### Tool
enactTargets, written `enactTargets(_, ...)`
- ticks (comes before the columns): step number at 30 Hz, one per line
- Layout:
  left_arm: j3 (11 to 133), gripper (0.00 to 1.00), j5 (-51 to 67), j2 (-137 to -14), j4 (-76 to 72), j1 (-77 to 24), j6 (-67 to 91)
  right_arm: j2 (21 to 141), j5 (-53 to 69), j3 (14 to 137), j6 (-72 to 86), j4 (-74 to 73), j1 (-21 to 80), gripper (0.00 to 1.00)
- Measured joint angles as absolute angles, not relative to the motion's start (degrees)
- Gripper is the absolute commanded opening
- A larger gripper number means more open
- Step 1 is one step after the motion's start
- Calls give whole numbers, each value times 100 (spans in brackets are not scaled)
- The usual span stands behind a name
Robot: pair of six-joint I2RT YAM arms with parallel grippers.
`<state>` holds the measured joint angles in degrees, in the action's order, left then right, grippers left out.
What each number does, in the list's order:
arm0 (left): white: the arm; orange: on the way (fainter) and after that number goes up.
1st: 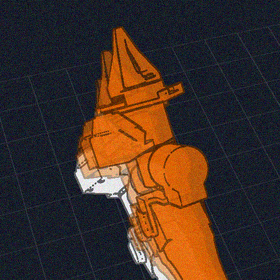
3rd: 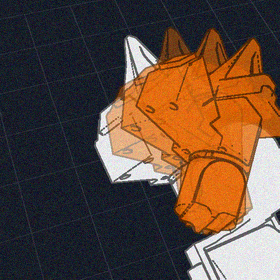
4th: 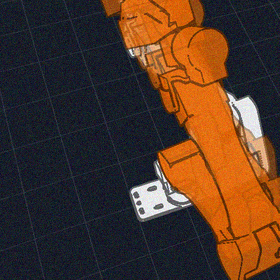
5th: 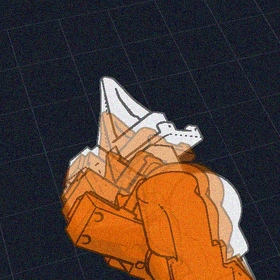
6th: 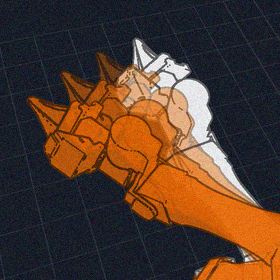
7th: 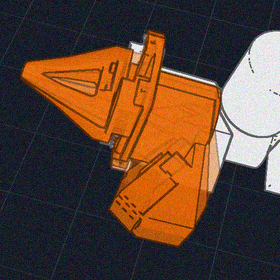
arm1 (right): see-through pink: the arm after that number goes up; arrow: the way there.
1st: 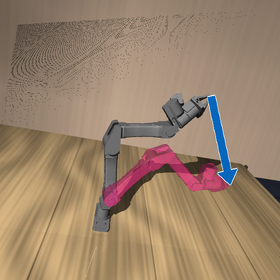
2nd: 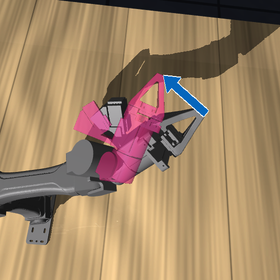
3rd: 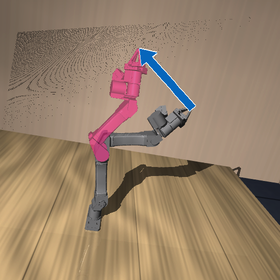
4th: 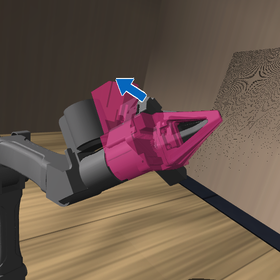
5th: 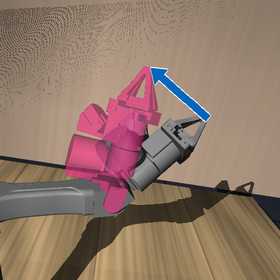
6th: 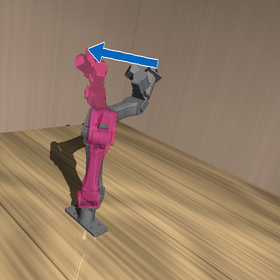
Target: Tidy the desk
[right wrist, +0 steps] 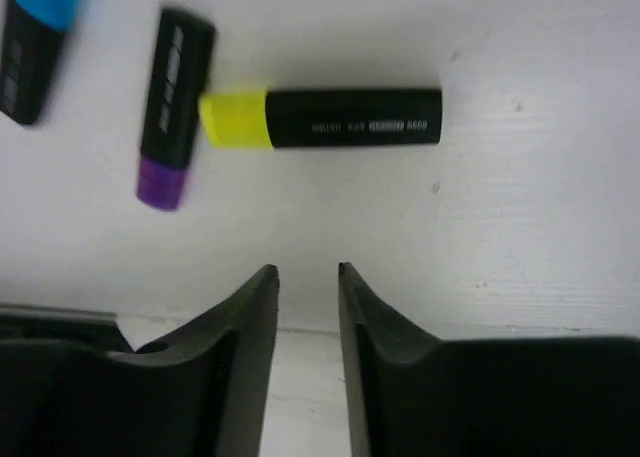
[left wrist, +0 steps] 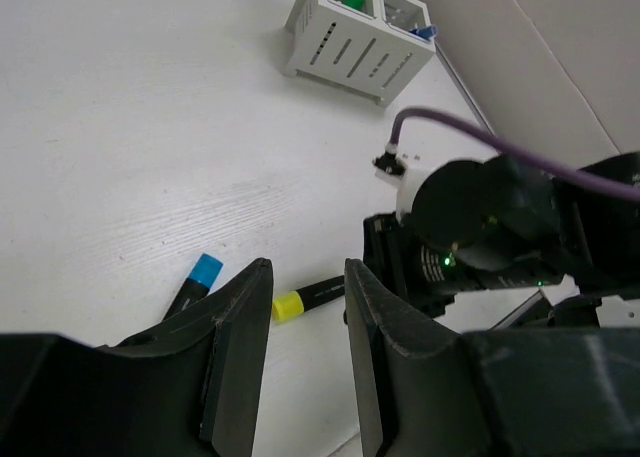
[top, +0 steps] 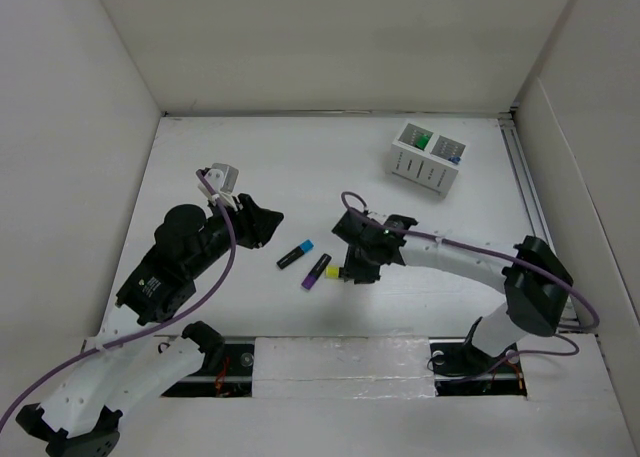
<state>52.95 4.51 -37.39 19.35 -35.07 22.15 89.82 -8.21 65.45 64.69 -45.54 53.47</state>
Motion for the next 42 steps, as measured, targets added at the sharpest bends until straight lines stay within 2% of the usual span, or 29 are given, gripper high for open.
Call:
enactTargets(4,5295,31,451,-3741,1938,-3507,2215,9109,-532,6173,6578,-4447,5629,23)
enactTargets(10,5295,31,469,-3780,1935,-3516,2217,9559,-513,6128,6484,-4397,5472,21)
enactTargets(20,5295,31,471,-3865,1977,-3516,2215,10202,-1037,6530,5778,-4066,4477,21)
enactTargets(24,5295,31,443,-3881,2047,-3516,2215,10366,-1208,6904,5498,-3896,4285,28)
enactTargets(27,5295,32,443,-3883,2064,-3516,2215,10304,-1321,7067,5371,-3872,4311,38)
enactTargets(28,5295,31,443,-3883,2064,-3516,2217,10230,-1352,7061,5352,-3879,4338,48)
enactTargets(31,5295,32,443,-3883,2060,-3516,2217,9859,-1369,6934,5371,-3833,4504,62)
enactTargets(36,5295,32,445,-3959,2032,-3516,2215,9609,-1282,6810,5450,-3793,4737,63)
enactTargets(42,5286,32,454,-4040,1992,-3516,2215,10429,-1260,7081,5492,-3863,4731,63)
